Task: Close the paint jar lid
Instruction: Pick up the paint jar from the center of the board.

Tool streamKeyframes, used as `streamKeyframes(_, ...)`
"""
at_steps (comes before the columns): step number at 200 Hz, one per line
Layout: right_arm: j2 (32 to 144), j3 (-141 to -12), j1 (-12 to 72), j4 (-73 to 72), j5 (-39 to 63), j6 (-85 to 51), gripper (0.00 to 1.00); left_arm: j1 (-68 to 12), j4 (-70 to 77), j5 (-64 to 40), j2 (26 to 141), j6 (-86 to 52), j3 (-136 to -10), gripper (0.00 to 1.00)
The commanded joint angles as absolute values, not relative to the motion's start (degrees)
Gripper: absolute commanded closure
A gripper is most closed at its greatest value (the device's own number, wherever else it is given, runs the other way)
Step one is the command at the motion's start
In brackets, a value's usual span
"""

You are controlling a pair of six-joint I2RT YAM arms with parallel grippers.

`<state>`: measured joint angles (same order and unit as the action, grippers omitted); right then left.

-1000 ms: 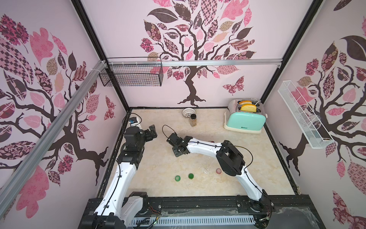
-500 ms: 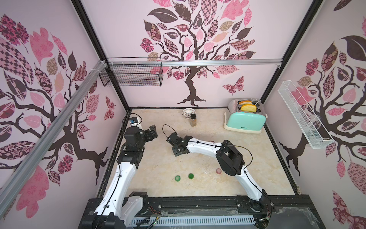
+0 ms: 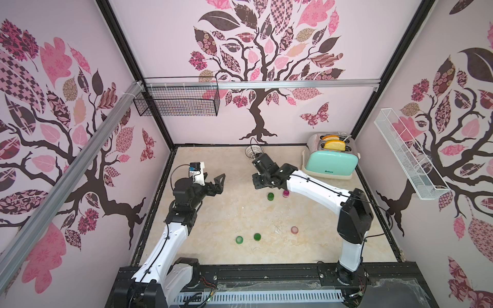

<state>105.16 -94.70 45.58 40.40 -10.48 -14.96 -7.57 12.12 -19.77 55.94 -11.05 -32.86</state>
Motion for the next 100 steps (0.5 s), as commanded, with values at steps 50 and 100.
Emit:
streamKeyframes(50,97.09,-96.02,45.73,52.3,-4.44,-11.8,0.73,-19.16,23.18,-38.14,56.75,12.47,-30.06,0.02)
streamKeyframes(100,95.01,-95.53,45.81,53.21,1.16,-15.53,0.73,-23.3,20.93,-38.12,61.21,17.53,-32.36,0.02)
